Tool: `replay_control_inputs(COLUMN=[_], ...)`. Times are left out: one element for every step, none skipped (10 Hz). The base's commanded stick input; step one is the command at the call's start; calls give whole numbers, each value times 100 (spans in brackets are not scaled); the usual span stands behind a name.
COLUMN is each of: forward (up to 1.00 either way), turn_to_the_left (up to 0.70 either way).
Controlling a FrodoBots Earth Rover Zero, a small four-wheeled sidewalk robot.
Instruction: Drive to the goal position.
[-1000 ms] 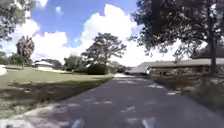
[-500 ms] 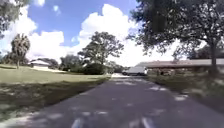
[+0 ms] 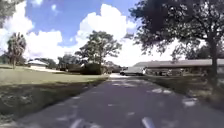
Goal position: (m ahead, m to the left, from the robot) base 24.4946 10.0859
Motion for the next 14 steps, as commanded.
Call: replay_control_inputs(forward=[70,70,70,70,70,70,70,70,70,70,70,70,70,70], turn_to_the_left=[0,0,0,0,0,0,0,0,0,0,0,0,0,0])
